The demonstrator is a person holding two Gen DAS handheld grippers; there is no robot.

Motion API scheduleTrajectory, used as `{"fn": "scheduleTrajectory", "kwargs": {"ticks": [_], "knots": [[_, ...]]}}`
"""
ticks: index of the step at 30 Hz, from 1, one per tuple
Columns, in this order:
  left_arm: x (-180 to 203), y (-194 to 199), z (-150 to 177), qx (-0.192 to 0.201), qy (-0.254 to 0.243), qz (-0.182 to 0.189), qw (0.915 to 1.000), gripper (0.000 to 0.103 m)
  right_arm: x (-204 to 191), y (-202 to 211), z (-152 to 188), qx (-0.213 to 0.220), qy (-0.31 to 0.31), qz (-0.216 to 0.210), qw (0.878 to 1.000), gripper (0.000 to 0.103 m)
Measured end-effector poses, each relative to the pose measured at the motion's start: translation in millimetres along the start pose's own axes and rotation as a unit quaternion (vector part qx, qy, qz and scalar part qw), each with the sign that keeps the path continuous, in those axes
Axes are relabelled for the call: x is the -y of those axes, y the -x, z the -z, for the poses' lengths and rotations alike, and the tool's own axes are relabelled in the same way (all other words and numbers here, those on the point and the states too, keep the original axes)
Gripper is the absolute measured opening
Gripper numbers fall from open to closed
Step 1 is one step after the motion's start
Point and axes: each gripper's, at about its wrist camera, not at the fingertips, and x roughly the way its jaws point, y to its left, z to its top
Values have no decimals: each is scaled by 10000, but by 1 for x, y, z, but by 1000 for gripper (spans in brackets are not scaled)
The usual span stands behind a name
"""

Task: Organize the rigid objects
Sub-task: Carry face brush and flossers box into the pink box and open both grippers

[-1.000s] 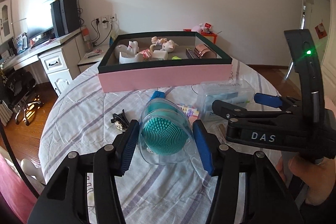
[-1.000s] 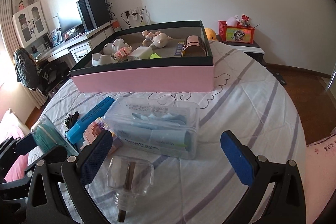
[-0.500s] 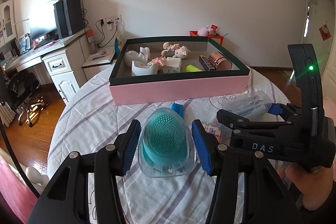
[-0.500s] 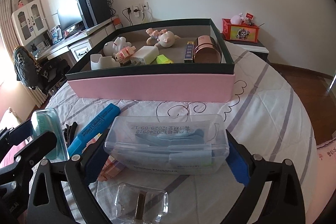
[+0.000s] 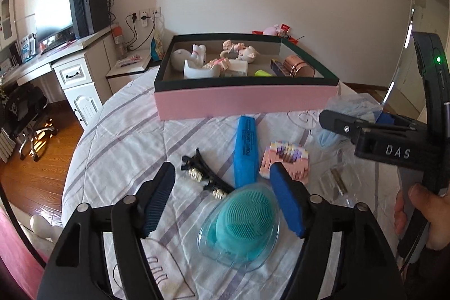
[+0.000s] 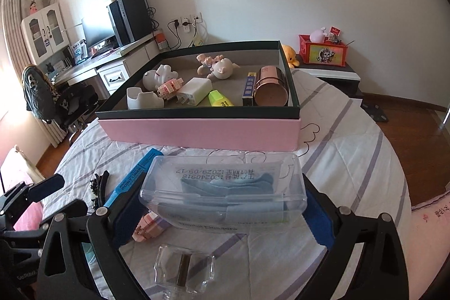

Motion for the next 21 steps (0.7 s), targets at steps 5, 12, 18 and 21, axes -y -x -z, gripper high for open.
{"fn": "scheduleTrajectory", "kwargs": {"ticks": [5,12,18,21], "knots": [[6,-5,23,-306,-135,130,9994,75,-1,-2,4,-54,-21,-75,10000,98],[5,-4,19,-319,-67,194,9993,58,-6,4,4,-9,38,-108,9999,98],[8,4,-27,156,-275,93,9995,58,-14,10,-17,205,213,-93,9995,98],[8,-2,-61,333,-420,11,9986,58,-17,10,-35,326,352,-44,9988,98]]}}
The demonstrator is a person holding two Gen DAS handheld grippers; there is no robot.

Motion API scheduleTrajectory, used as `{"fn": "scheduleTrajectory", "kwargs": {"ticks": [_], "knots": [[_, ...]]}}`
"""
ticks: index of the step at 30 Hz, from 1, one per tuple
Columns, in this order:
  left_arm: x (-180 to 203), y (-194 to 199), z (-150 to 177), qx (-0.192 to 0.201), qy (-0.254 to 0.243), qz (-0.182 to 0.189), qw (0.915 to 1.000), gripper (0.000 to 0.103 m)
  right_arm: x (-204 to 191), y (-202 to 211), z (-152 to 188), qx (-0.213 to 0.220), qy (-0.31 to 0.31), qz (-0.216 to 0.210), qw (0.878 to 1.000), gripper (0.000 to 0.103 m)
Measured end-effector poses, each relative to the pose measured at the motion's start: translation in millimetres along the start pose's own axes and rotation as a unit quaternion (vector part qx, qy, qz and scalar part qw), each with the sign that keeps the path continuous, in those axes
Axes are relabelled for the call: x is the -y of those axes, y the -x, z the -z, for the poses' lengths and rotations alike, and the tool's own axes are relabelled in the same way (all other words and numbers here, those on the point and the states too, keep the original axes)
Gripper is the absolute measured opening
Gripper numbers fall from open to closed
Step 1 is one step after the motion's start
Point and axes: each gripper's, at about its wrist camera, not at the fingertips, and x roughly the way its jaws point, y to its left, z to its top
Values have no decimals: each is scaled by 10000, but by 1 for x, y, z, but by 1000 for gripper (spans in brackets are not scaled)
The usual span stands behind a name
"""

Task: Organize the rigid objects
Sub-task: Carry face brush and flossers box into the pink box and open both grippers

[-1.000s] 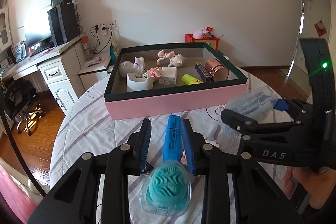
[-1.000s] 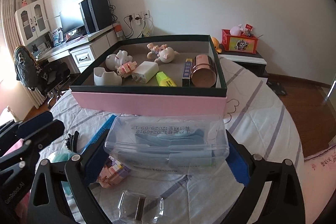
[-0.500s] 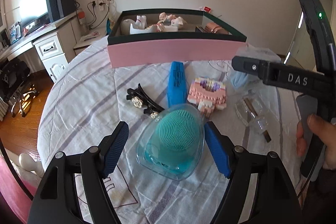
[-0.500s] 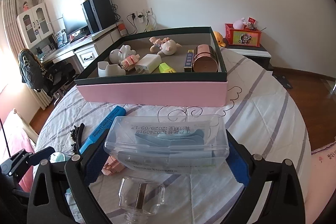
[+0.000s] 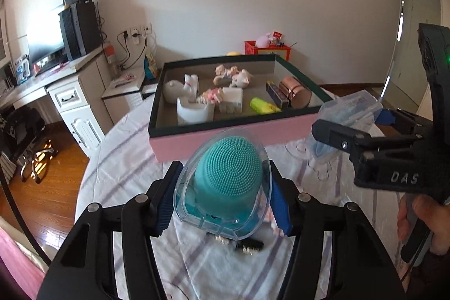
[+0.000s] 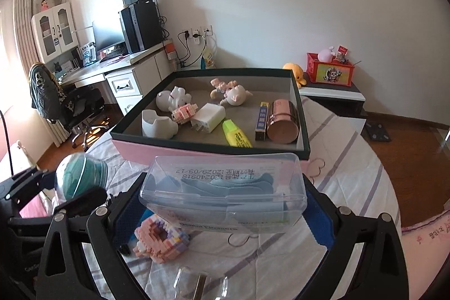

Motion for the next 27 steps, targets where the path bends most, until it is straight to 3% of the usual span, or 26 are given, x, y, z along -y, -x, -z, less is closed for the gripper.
{"fn": "scheduleTrajectory", "kwargs": {"ticks": [3,9,17,21,24,26,27], "knots": [[-7,-18,-36,76,-64,27,9999,59,-1,-6,-24,123,160,45,9998,98],[-29,-84,-88,-355,108,168,9992,59,8,-54,-70,-22,313,164,9994,98],[-39,-151,-100,-799,171,-40,9967,59,23,-123,-84,-588,292,90,9978,98],[-44,-162,-99,-749,229,-127,9968,57,20,-132,-83,-567,368,102,9977,100],[-46,-156,-99,-604,256,-303,9974,68,20,-132,-82,-558,354,96,9978,103],[-49,-146,-100,-443,273,-383,9979,87,24,-124,-82,-424,283,40,9987,103],[-50,-138,-99,-351,304,-437,9980,92,24,-119,-82,-339,262,27,9991,103]]}}
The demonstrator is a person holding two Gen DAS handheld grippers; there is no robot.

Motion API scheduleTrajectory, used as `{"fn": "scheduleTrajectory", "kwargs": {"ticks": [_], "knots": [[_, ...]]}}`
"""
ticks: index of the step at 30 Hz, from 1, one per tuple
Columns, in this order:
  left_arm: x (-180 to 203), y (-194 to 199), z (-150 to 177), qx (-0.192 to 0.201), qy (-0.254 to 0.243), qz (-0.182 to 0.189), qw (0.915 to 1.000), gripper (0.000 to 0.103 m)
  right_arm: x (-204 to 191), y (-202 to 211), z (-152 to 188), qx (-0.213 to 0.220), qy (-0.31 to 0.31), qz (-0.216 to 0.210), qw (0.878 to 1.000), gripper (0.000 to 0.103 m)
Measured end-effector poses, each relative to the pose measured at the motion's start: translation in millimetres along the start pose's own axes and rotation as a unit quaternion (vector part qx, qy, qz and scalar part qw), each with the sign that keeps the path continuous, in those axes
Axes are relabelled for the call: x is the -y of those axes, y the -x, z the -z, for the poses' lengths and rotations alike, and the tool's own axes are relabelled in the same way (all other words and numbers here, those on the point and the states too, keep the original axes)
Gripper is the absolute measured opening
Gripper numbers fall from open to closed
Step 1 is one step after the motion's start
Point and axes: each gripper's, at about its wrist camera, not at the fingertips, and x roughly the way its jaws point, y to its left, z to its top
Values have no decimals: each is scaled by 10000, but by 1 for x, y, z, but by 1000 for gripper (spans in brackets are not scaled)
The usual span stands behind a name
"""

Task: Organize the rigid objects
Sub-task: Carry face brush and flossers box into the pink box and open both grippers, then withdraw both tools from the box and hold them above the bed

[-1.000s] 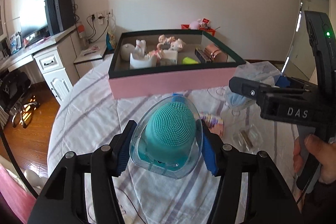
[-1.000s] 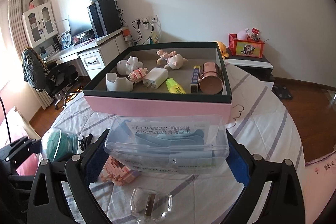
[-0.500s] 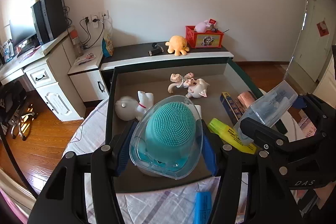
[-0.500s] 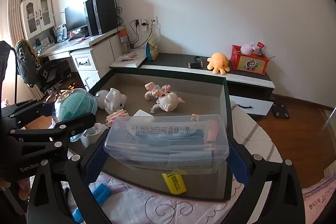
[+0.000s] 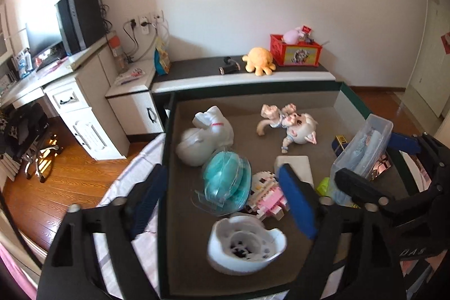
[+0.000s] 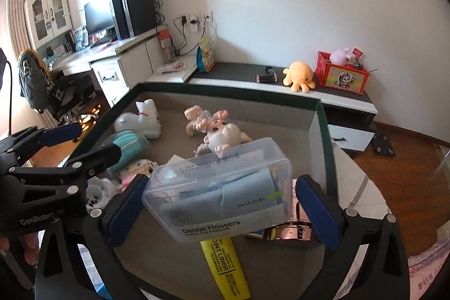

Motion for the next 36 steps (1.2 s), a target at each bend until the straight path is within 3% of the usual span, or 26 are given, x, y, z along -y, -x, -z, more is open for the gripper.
{"fn": "scheduleTrajectory", "kwargs": {"ticks": [4,12,20,24,36], "knots": [[-7,42,7,411,103,-11,9991,103,-3,32,1,333,-63,-27,9994,103],[-4,152,38,1247,152,-147,9920,103,-28,133,22,1058,-86,-121,9943,103],[11,257,92,1944,169,-270,9804,103,-65,247,74,1764,-105,41,9843,103],[18,300,118,2126,150,-267,9767,103,-82,285,96,1963,-9,195,9804,103],[25,384,169,2439,247,-770,9664,103,-113,362,143,2326,94,388,9718,103]]}}
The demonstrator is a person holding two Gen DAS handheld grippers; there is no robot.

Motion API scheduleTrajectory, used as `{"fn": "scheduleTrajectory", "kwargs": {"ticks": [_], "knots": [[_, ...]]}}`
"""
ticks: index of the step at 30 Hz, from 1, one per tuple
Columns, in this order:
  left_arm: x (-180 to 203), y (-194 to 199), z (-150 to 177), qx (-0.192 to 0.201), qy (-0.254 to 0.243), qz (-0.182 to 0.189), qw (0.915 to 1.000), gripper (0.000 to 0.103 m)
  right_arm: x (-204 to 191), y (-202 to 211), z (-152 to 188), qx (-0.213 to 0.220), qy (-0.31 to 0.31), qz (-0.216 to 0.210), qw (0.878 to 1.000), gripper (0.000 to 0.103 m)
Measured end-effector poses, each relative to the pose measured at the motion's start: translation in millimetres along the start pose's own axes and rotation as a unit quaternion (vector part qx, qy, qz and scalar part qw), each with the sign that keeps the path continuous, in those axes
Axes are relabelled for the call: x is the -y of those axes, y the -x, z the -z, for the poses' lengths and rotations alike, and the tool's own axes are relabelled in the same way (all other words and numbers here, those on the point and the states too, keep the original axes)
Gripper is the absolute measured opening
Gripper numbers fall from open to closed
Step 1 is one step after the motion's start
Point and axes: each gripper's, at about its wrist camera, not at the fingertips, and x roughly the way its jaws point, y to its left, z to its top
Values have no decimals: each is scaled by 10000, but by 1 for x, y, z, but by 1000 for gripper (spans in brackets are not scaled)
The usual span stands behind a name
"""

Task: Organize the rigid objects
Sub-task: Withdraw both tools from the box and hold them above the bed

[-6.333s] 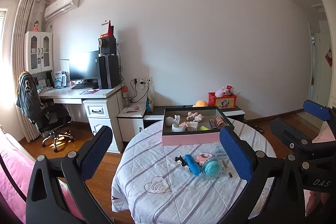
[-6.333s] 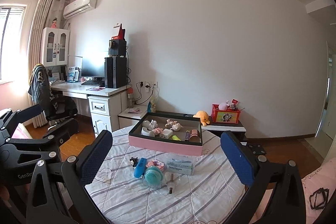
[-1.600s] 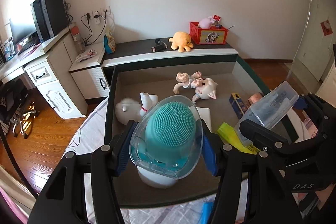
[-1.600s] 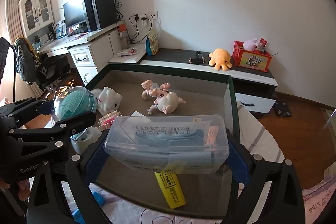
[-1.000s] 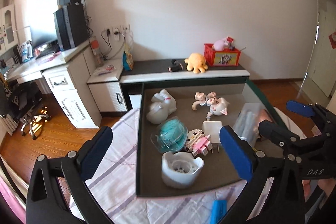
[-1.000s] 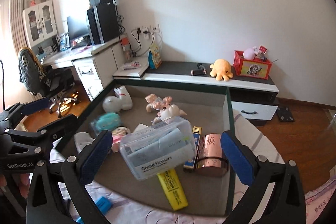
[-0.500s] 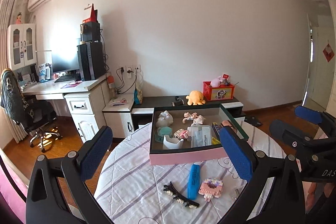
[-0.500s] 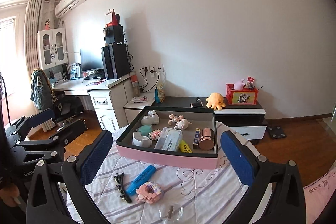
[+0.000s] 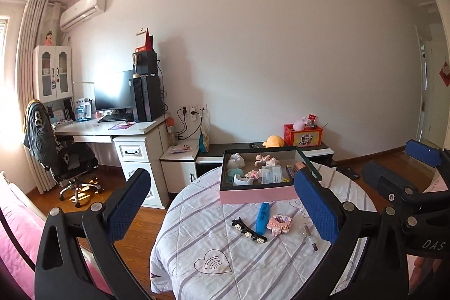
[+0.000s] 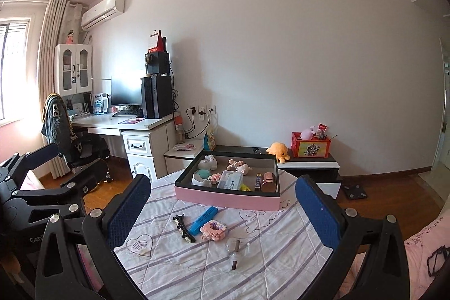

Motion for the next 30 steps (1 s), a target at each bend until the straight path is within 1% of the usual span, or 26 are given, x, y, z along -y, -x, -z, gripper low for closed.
{"fn": "scheduleTrajectory", "kwargs": {"ticks": [5,9,22,30], "knots": [[-2,15,1,32,53,-67,10000,103,-5,17,1,57,28,29,10000,103],[-1,21,1,95,32,-135,9999,103,-8,22,1,84,41,38,9999,103],[0,23,2,19,42,-101,9999,103,-9,25,0,57,55,91,9999,103],[3,14,2,-105,36,-35,9999,103,-8,21,1,-34,53,136,9999,103]]}}
